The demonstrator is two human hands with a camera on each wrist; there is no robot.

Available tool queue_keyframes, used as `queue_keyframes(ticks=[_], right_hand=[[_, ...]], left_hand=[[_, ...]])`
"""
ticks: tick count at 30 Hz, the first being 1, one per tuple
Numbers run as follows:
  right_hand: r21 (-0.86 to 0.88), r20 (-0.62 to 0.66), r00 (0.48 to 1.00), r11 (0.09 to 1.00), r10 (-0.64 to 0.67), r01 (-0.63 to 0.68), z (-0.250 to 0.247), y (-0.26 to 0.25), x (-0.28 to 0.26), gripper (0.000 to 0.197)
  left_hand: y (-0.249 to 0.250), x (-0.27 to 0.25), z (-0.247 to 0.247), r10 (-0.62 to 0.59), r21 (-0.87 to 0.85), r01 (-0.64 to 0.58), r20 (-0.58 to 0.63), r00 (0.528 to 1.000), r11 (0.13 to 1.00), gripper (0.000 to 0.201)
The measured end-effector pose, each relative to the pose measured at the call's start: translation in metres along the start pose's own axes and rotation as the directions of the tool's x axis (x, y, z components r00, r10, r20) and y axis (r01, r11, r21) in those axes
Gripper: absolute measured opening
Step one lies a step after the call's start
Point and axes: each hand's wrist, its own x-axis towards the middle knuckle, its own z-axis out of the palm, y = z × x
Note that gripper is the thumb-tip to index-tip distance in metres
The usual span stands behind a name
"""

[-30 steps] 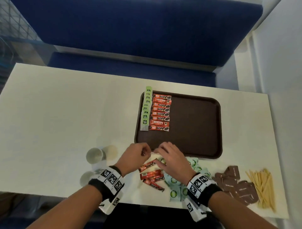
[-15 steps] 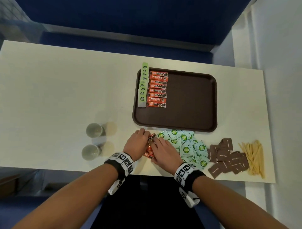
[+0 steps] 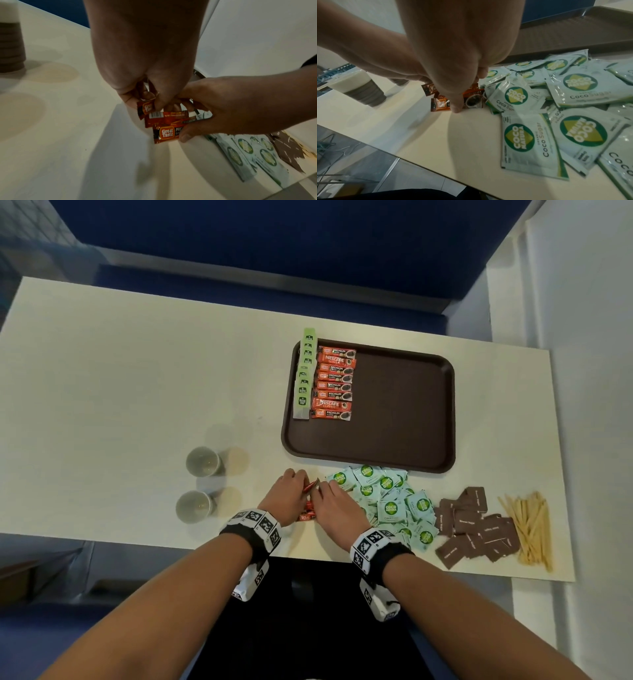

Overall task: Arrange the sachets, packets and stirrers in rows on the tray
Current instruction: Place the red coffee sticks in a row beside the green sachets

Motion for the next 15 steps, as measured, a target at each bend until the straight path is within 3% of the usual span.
queue_keyframes(ticks=[6, 11, 15], right_hand=[[0.010, -0.072, 0.997, 1.000, -0.023, 0.024, -0.004, -0.001, 0.002, 0.017], [-0.015, -0.075, 0.992, 0.994, -0.105, 0.105, -0.008, 0.002, 0.007, 0.028], [0.021, -0.047, 0.992, 0.993, -0.118, 0.119, -0.015, 0.006, 0.011, 0.031]], left_hand=[[0.003, -0.005, -0.021, -0.090, -0.133, 0.090, 0.004, 0.996, 0.987, 0.016], [0.001, -0.004, -0.053, -0.185, -0.271, 0.196, 0.065, 0.980, 0.942, 0.012], [0.008, -0.003, -0.074, -0.220, -0.442, 0.203, 0.013, 0.975, 0.874, 0.013]])
